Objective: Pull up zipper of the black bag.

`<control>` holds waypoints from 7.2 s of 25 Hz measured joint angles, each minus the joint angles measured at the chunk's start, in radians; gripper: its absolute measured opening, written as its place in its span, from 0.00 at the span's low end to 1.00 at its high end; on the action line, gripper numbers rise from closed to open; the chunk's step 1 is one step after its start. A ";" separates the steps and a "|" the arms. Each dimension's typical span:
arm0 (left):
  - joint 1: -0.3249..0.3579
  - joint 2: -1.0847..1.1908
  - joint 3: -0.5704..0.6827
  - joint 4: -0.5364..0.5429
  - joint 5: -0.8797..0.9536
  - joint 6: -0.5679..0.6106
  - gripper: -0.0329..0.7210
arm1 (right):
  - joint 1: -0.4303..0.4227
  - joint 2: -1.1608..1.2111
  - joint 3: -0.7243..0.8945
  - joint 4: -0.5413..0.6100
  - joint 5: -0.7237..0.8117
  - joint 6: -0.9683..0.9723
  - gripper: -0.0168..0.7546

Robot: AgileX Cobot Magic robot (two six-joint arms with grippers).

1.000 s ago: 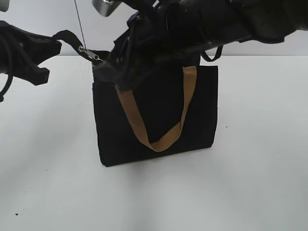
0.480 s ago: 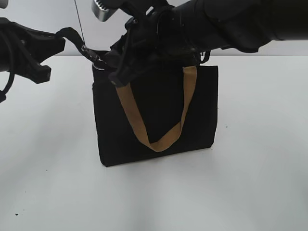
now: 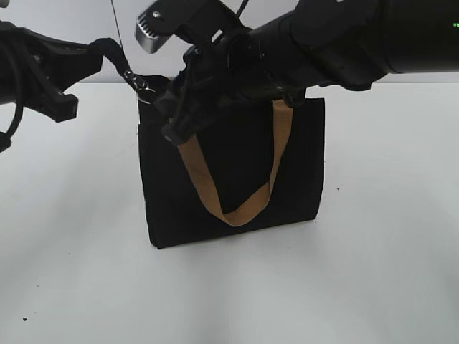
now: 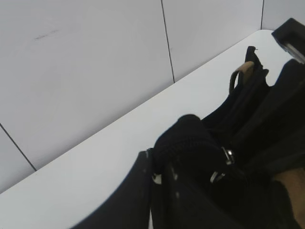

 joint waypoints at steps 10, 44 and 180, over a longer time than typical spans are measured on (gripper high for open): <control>0.000 0.000 0.000 0.002 -0.027 0.000 0.08 | 0.000 0.000 -0.001 0.019 0.000 0.000 0.22; 0.000 0.020 -0.001 0.002 -0.028 0.000 0.08 | 0.000 0.029 -0.072 -0.008 0.125 0.000 0.22; -0.391 -1.131 0.010 -0.828 1.659 0.322 0.50 | -0.454 -1.279 0.533 -0.491 0.936 1.065 0.66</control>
